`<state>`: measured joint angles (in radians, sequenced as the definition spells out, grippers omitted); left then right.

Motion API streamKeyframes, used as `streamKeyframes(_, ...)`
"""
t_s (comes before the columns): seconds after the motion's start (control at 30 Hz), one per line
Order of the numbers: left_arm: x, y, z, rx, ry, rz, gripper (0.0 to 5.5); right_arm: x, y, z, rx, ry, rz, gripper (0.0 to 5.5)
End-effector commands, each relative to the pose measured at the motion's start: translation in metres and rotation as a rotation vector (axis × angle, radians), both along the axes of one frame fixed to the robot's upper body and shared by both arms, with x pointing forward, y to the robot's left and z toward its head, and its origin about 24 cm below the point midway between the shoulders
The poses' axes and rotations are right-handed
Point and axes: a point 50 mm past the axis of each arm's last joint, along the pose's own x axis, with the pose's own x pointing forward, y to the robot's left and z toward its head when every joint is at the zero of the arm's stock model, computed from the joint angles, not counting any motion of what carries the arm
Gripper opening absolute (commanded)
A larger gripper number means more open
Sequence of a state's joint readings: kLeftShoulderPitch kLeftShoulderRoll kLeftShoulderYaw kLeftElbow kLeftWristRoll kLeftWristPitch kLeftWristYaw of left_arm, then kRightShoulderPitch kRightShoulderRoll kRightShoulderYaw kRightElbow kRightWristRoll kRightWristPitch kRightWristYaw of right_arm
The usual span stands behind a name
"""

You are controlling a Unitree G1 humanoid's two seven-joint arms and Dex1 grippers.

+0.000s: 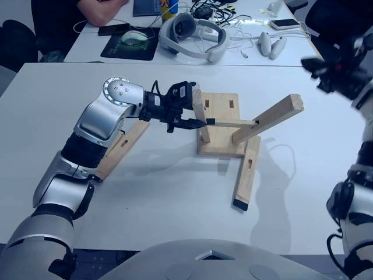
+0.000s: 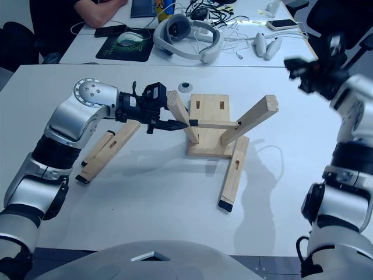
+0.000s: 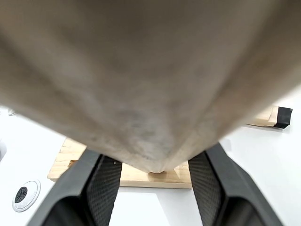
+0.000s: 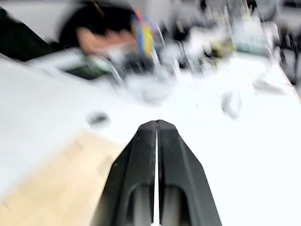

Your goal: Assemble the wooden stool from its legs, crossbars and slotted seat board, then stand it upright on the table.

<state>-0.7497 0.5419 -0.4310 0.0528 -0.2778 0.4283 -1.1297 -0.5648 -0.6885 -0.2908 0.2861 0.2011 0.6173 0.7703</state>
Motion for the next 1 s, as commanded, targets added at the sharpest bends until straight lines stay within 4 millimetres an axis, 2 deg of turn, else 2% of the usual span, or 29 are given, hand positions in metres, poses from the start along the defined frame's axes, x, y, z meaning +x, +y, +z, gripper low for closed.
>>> streamKeyframes(0.03, -0.013, 0.021, -0.056, 0.22, 0.252, 0.005, 2.03, 0.0, 0.05, -0.062, 0.047, 0.079, 0.133, 0.0)
streamKeyframes(0.17, -0.013, 0.02, -0.049, 0.201, 0.28, -0.021, 2.03, -0.006, 0.091, -0.104, 0.025, 0.156, 0.23, 0.0)
streamKeyframes(0.3, -0.017, 0.026, -0.043, 0.207, 0.298, -0.038, 2.03, -0.011, 0.109, -0.125, -0.146, 0.206, 0.283, 0.0)
streamKeyframes(0.43, -0.023, 0.032, -0.038, 0.233, 0.299, -0.056, 2.03, -0.019, 0.113, -0.134, -0.243, 0.229, 0.324, 0.0)
streamKeyframes(0.63, -0.033, 0.035, -0.041, 0.275, 0.275, -0.063, 2.03, -0.028, 0.124, -0.147, -0.421, 0.285, 0.411, 0.0)
streamKeyframes(0.83, -0.036, 0.024, -0.049, 0.287, 0.254, -0.075, 2.03, -0.038, 0.142, -0.161, -0.441, 0.348, 0.444, 0.0)
streamKeyframes(1.0, -0.036, 0.024, -0.053, 0.265, 0.236, -0.065, 2.03, -0.039, 0.145, -0.166, -0.428, 0.36, 0.418, 0.0)
